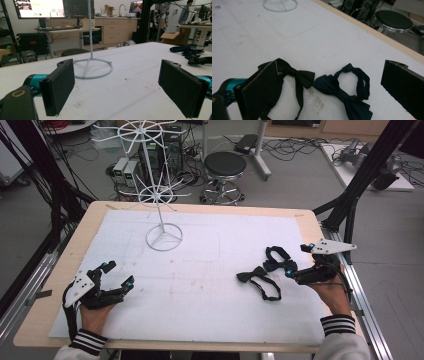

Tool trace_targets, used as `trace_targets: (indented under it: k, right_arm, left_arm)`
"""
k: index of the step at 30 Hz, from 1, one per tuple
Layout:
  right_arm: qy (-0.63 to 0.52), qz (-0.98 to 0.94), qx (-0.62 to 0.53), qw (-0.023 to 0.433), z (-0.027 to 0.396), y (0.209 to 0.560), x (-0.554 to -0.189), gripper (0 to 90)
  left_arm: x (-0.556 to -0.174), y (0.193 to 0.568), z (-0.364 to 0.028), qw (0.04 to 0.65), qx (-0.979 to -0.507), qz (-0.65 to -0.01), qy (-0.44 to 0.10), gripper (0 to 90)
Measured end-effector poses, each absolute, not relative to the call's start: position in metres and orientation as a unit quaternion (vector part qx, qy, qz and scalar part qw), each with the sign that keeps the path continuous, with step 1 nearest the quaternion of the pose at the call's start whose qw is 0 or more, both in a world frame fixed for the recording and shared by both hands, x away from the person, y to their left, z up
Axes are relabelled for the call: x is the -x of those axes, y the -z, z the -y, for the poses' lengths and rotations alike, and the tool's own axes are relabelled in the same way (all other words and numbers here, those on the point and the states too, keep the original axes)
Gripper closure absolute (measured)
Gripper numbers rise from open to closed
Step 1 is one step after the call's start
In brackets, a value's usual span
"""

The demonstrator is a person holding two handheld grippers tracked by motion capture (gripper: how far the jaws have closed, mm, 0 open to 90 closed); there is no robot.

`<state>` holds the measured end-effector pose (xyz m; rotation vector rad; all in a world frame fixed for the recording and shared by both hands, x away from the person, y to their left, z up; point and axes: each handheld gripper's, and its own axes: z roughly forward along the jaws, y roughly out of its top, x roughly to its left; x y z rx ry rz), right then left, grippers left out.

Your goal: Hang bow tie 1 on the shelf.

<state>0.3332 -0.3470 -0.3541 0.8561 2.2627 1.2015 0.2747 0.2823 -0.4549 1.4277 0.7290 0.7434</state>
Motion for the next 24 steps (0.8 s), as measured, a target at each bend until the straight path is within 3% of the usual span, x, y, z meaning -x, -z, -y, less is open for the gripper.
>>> trace_targets:
  k: [24]
  right_arm:
    - [-0.312,-0.881,-0.315,0.164,0.351,0.380,-0.388,1.6]
  left_arm:
    - [-0.275,0.455,-0.282,0.635,-0.624,-0.319,-0.325,14.2]
